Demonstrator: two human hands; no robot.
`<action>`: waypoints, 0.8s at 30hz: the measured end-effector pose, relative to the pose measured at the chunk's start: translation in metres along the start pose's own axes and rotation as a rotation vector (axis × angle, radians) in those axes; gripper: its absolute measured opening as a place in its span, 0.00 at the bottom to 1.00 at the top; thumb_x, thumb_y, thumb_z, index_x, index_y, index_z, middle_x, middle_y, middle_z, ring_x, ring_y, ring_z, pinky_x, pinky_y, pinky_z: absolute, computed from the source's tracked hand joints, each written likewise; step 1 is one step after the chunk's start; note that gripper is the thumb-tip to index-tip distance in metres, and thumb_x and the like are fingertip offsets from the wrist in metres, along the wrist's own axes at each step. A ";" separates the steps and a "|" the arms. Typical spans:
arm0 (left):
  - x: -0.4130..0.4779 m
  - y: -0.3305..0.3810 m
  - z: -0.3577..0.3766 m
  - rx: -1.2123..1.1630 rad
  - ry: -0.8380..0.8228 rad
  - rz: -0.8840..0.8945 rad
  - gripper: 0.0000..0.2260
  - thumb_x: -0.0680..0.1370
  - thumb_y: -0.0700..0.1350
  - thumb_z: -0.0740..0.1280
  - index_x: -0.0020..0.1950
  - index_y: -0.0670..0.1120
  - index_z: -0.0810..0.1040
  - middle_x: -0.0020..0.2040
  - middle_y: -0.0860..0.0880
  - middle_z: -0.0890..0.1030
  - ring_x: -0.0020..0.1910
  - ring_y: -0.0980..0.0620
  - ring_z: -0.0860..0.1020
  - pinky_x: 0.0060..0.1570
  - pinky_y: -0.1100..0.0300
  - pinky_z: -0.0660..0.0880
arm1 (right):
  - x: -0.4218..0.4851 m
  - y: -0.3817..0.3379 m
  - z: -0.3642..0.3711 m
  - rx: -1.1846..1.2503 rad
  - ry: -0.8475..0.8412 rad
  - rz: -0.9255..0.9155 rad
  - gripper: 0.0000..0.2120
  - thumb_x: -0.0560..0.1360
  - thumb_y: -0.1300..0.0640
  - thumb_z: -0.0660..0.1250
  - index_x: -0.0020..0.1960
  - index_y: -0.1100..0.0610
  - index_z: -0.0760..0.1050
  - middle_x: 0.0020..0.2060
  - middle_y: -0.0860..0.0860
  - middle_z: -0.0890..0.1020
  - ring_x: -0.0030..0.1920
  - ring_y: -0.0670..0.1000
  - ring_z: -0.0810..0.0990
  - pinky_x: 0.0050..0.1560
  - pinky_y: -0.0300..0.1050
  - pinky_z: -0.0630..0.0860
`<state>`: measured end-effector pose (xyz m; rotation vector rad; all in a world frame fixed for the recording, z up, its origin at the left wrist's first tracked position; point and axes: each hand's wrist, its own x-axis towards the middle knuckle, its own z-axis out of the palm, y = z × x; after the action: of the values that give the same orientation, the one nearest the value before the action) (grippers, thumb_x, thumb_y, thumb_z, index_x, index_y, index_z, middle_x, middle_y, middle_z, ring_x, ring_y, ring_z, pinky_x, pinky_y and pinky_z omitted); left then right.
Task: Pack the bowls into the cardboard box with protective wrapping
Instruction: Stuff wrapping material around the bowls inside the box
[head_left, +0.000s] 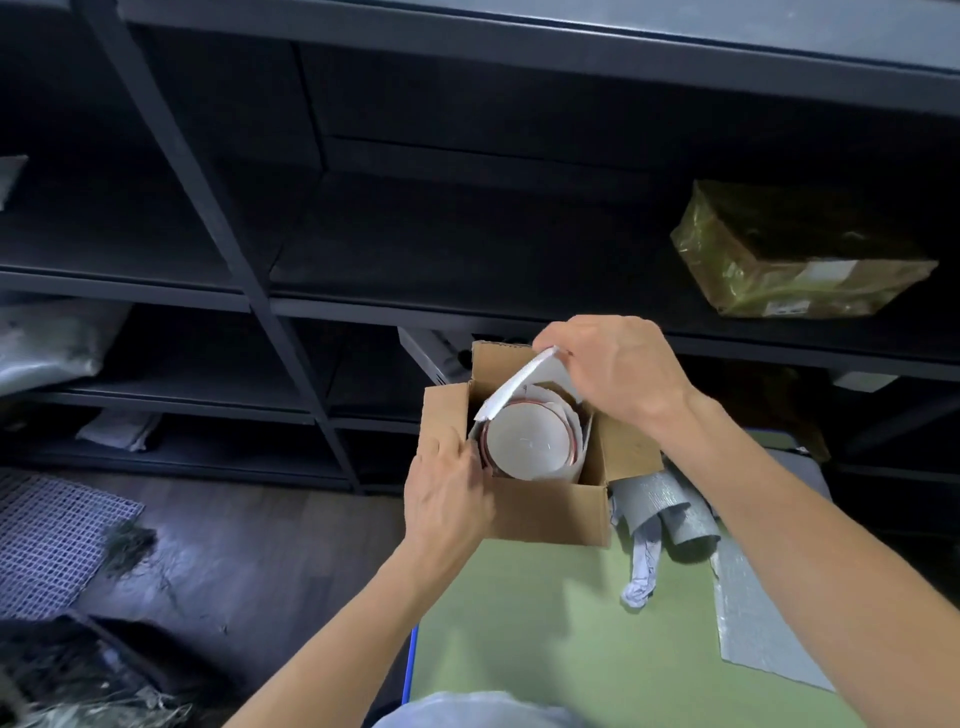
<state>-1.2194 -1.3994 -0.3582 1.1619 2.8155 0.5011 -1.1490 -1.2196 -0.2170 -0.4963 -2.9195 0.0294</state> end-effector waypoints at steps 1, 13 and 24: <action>-0.003 0.003 0.000 0.012 0.008 -0.001 0.05 0.77 0.46 0.63 0.46 0.46 0.77 0.40 0.51 0.63 0.38 0.49 0.62 0.36 0.58 0.59 | 0.005 -0.003 0.000 -0.035 -0.014 -0.046 0.11 0.79 0.54 0.65 0.60 0.46 0.77 0.48 0.46 0.83 0.47 0.54 0.81 0.45 0.52 0.79; 0.004 -0.004 -0.024 -0.282 0.044 -0.153 0.25 0.75 0.62 0.68 0.64 0.50 0.68 0.53 0.54 0.75 0.50 0.51 0.75 0.43 0.56 0.73 | 0.033 -0.026 0.010 -0.288 -0.112 -0.329 0.12 0.76 0.66 0.62 0.54 0.52 0.75 0.41 0.48 0.76 0.41 0.52 0.75 0.32 0.45 0.64; 0.029 -0.010 -0.033 -0.344 0.220 -0.069 0.11 0.76 0.49 0.66 0.57 0.60 0.74 0.46 0.59 0.79 0.42 0.57 0.76 0.38 0.58 0.76 | 0.035 -0.030 0.006 -0.334 -0.069 -0.270 0.10 0.75 0.66 0.64 0.50 0.52 0.77 0.35 0.49 0.73 0.34 0.52 0.72 0.27 0.43 0.55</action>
<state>-1.2527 -1.3944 -0.3283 0.9907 2.7715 1.1155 -1.1922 -1.2369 -0.2149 -0.1420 -3.0434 -0.4923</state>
